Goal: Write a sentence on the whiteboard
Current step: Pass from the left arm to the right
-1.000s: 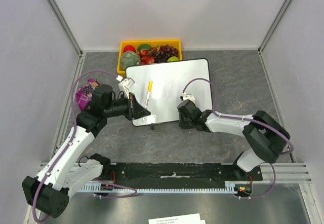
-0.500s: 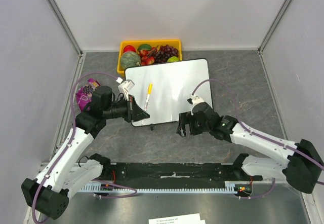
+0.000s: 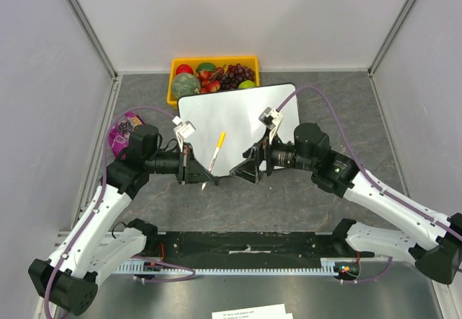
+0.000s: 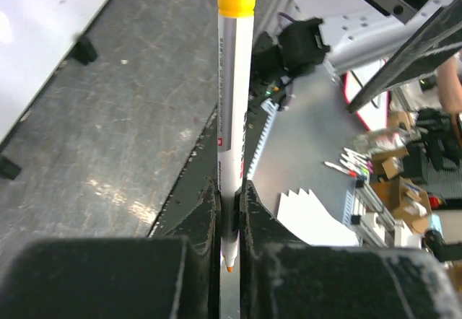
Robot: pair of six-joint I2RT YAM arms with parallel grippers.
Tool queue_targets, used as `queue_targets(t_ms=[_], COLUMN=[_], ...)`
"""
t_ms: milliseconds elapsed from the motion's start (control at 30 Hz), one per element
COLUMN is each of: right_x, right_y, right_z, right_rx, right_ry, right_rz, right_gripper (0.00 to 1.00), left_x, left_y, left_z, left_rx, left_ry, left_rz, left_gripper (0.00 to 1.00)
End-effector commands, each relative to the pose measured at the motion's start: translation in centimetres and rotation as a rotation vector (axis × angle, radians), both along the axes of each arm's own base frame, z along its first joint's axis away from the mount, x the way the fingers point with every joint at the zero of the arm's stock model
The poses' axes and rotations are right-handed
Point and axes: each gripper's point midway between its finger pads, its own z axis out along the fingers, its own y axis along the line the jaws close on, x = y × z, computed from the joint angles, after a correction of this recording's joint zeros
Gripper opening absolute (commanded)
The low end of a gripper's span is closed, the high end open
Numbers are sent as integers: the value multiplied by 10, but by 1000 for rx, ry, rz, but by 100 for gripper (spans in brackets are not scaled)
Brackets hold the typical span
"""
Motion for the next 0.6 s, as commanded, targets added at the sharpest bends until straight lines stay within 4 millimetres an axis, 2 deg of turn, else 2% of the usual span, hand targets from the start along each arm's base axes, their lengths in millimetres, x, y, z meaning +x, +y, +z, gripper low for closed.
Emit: queue_targets(t_ms=[0, 167, 333, 400, 467, 567], right_x=[-29, -36, -43, -45, -49, -57], right_y=[32, 48, 55, 60, 64, 72], right_z=[67, 85, 98, 95, 90, 82], right_rx=[250, 367, 432, 425, 415, 395], right_ry=[-56, -28, -10, 4, 22, 42], right_rz=[268, 362, 422, 434, 450, 475], right_gripper=[96, 88, 77, 71, 57, 54], left_x=[-30, -44, -47, -47, -47, -48], left_y=[-3, -3, -2, -2, -3, -4], left_z=[42, 55, 54, 54, 55, 56], left_rx=[-124, -174, -181, -184, -188, -194], left_ry=[-106, -138, -135, -134, -135, -136], left_rz=[-180, -238, -252, -255, -260, -264], left_gripper=[2, 2, 2, 2, 2, 2])
